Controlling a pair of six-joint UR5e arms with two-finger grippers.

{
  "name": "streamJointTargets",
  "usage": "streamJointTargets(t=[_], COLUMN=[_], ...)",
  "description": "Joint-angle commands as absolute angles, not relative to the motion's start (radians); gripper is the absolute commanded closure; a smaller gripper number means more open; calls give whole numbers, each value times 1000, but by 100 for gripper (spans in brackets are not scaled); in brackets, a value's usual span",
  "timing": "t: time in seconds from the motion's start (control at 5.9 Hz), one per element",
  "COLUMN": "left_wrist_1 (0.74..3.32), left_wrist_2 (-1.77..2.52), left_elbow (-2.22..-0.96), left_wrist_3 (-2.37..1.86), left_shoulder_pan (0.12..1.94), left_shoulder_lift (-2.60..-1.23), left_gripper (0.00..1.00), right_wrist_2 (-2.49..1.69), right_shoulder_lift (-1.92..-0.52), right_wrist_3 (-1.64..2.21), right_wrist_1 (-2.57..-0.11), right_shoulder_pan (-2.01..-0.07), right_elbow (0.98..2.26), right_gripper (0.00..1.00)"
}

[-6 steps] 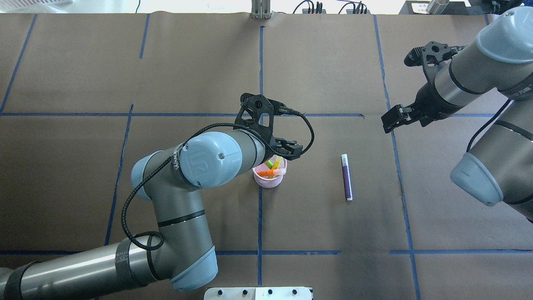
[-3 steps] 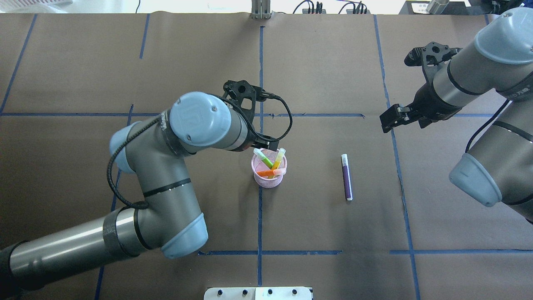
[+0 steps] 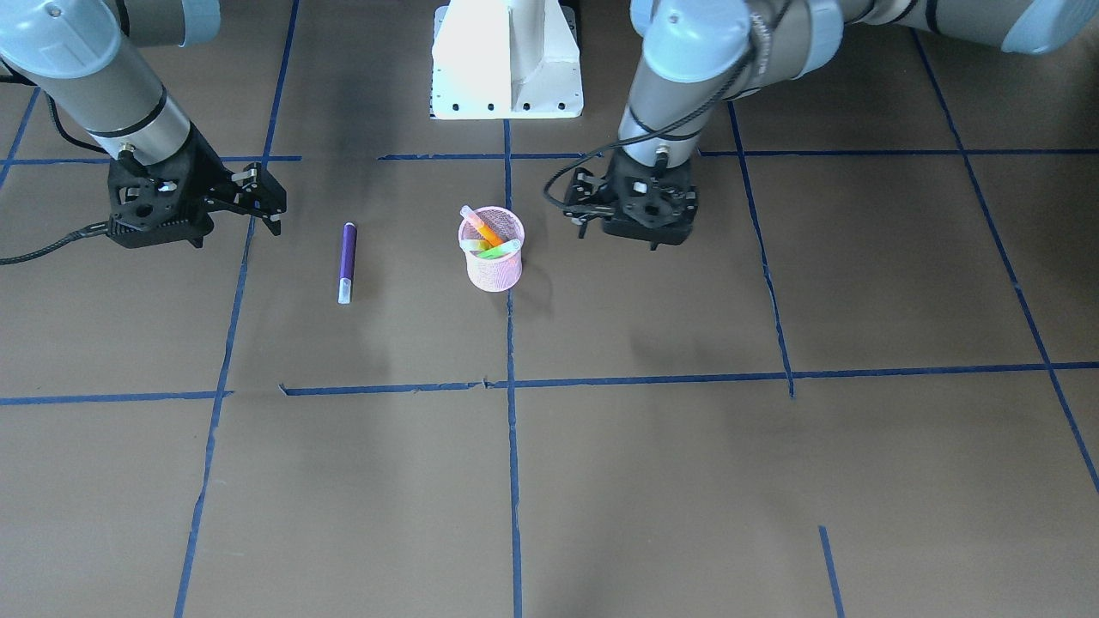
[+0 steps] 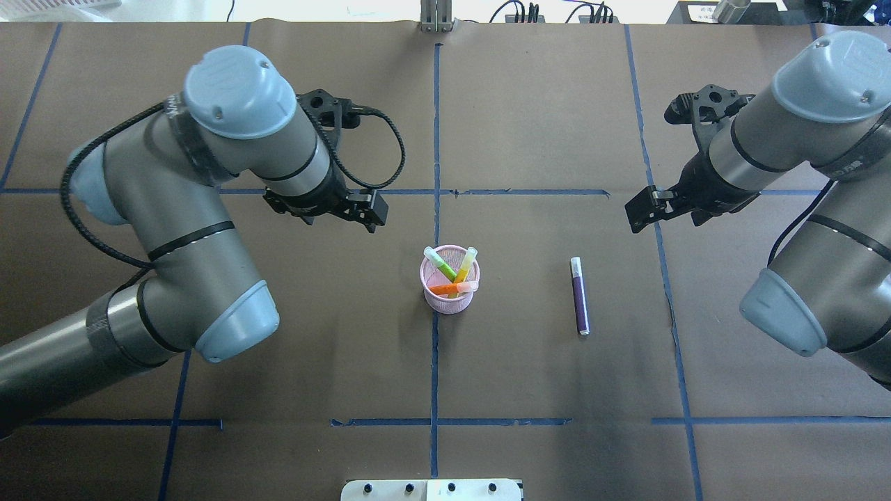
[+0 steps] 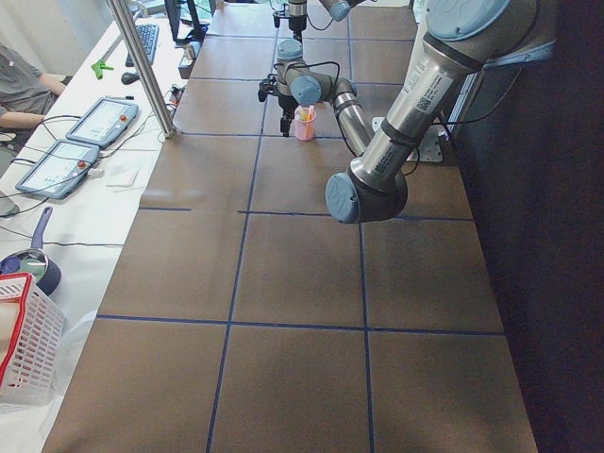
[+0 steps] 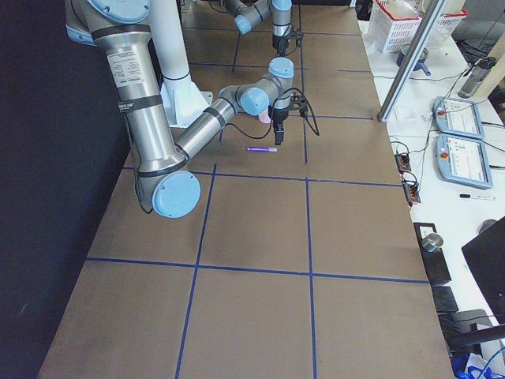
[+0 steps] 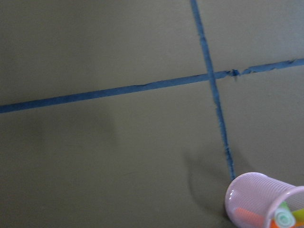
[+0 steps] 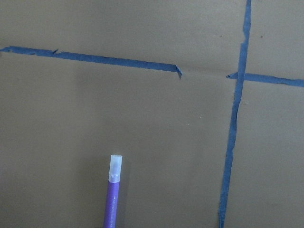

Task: Collect pens into pen holder
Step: 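Open the left gripper and withdraw it from the cup, then lower the right gripper toward the purple marker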

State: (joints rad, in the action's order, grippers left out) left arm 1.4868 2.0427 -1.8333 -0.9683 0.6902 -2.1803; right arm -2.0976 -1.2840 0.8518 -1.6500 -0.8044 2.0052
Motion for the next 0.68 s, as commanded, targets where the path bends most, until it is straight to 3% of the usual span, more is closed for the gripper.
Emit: streamJointTargets(t=[0.0, 0.17, 0.51], left_wrist_1=[1483, 1489, 1488], left_wrist_2=[2074, 2072, 2072], left_elbow=[-1882, -1885, -1919], left_wrist_3=[-966, -966, -968], left_shoulder_pan=[719, 719, 719], left_shoulder_lift=[-2122, -2121, -2120], left_gripper=[0, 0, 0], right_wrist_2=[-1990, -1988, -1983], right_shoulder_lift=[-1223, -1171, -1160], right_wrist_3=[966, 969, 1067], right_wrist_1=[-1649, -1646, -1399], right_shoulder_pan=[-703, -686, -658], right_elbow=[1943, 1863, 1699], right_gripper=[0, 0, 0])
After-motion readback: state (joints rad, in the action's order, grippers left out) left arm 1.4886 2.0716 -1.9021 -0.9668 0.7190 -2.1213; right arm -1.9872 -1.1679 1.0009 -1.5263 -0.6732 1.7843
